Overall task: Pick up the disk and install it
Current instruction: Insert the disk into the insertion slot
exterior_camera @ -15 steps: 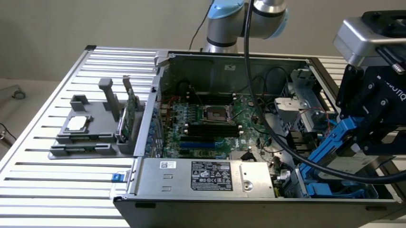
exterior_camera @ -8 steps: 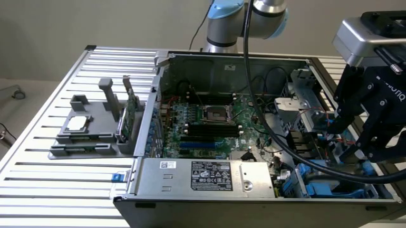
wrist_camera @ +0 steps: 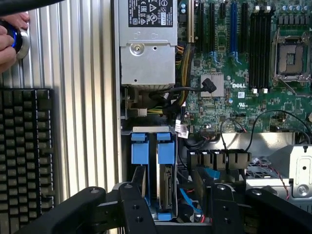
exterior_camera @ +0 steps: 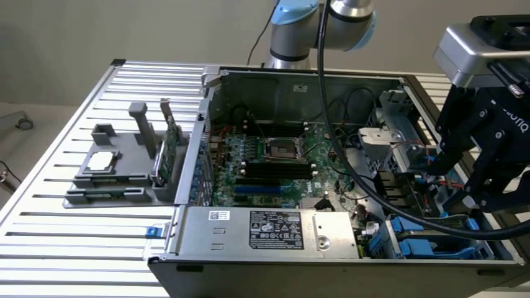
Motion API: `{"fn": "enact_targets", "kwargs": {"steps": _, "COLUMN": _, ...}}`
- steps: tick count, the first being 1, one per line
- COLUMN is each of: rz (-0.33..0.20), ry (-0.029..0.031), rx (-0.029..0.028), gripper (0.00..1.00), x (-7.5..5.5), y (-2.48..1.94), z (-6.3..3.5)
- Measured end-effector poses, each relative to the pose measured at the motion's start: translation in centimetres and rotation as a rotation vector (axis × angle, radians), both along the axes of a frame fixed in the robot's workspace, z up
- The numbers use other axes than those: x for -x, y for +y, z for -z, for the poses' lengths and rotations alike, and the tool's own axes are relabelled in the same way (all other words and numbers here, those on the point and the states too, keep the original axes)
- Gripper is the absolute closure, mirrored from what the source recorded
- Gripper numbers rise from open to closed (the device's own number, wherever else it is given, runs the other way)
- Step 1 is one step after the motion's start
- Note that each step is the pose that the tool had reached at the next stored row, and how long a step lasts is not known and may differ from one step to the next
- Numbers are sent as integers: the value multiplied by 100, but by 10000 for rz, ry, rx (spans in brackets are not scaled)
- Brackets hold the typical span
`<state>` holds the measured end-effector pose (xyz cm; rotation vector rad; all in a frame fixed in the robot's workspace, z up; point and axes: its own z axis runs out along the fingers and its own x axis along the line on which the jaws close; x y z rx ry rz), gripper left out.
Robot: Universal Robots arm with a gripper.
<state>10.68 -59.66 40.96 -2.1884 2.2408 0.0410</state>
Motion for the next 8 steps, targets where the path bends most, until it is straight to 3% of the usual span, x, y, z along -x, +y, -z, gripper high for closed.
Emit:
{"fn": "enact_targets", "kwargs": {"steps": 3, "rz": 1, "ry": 0, "rx": 0, "gripper": 49, "x": 1, "y": 0, "z": 0}}
{"fn": "enact_targets", "kwargs": {"steps": 7, "rz": 0, "ry": 0, "rx": -1, "gripper": 68, "x": -2, "y": 0, "z": -1}}
{"fn": "enact_targets", "kwargs": {"steps": 8, "rz": 0, "ry": 1, "rx": -1, "gripper": 68, "x": -5, "y": 0, "z": -2}}
